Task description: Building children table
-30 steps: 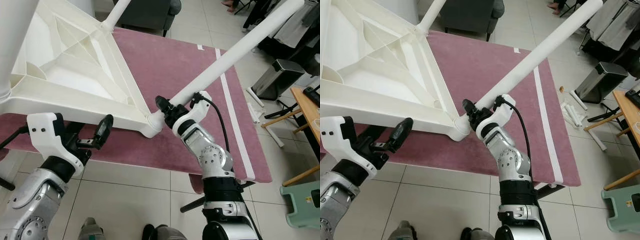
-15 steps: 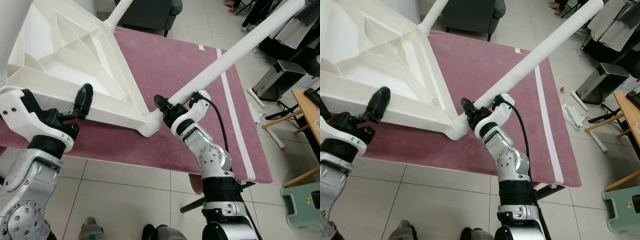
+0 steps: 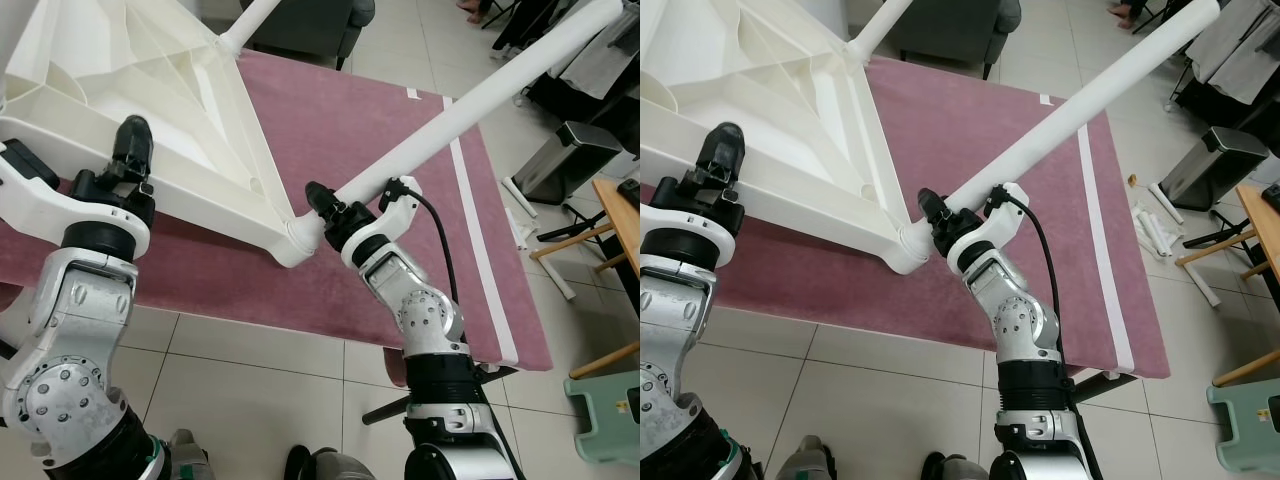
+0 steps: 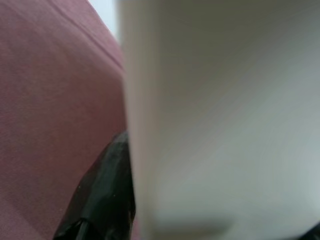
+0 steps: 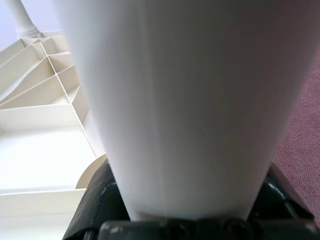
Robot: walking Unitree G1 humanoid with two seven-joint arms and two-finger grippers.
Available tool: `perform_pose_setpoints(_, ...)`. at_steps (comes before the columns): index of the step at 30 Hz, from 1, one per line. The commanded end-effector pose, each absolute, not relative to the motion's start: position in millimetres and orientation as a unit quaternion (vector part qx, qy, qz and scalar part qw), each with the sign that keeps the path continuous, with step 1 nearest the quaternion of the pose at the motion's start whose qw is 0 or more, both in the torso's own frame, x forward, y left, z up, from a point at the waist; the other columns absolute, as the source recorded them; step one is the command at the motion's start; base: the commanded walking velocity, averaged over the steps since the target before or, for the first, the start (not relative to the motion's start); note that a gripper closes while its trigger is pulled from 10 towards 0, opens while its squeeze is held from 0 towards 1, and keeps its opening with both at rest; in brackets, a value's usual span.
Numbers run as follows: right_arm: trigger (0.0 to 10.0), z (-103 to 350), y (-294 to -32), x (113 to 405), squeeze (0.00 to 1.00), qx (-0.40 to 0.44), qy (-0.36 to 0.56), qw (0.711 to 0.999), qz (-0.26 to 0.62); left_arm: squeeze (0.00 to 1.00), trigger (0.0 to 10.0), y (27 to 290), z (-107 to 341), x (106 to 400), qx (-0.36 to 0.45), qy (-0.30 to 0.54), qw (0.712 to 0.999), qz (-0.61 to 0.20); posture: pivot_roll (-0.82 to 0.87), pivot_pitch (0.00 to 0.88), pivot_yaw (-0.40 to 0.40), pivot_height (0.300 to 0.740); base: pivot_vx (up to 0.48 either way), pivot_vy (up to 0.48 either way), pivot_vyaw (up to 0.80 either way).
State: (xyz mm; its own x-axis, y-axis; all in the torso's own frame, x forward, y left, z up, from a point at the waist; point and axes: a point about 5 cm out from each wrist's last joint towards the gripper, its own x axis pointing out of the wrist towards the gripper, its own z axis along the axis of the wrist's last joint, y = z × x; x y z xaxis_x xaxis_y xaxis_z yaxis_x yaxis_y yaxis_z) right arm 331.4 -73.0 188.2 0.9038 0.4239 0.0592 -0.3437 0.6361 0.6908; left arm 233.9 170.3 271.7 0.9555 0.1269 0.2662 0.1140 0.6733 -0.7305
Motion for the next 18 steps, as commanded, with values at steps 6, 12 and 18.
perform_pose_setpoints(6, 0.0, 175.9, -25.7, 317.9, 0.00, 0.417, 0.121, 0.860, 0.267, 0.00, 2.8, 138.4, 266.1, 230.8, -0.463, -0.113, 0.877, -0.054, 0.27, 0.139, -0.106, 0.740, 0.000, 0.000, 0.00)
perform_pose_setpoints(12, 0.0, 176.2, -25.6, 317.6, 0.00, 0.417, 0.120, 0.861, 0.267, 0.00, 9.8, 136.2, 263.8, 231.8, -0.440, -0.097, 0.891, -0.055, 0.27, 0.140, -0.105, 0.740, 0.000, 0.000, 0.00)
perform_pose_setpoints(18, 0.0, 176.4, -25.9, 317.1, 0.00, 0.418, 0.119, 0.860, 0.266, 1.00, 10.0, 132.9, 257.3, 230.7, -0.395, -0.082, 0.914, -0.050, 0.26, 0.142, -0.103, 0.740, 0.000, 0.000, 0.00)
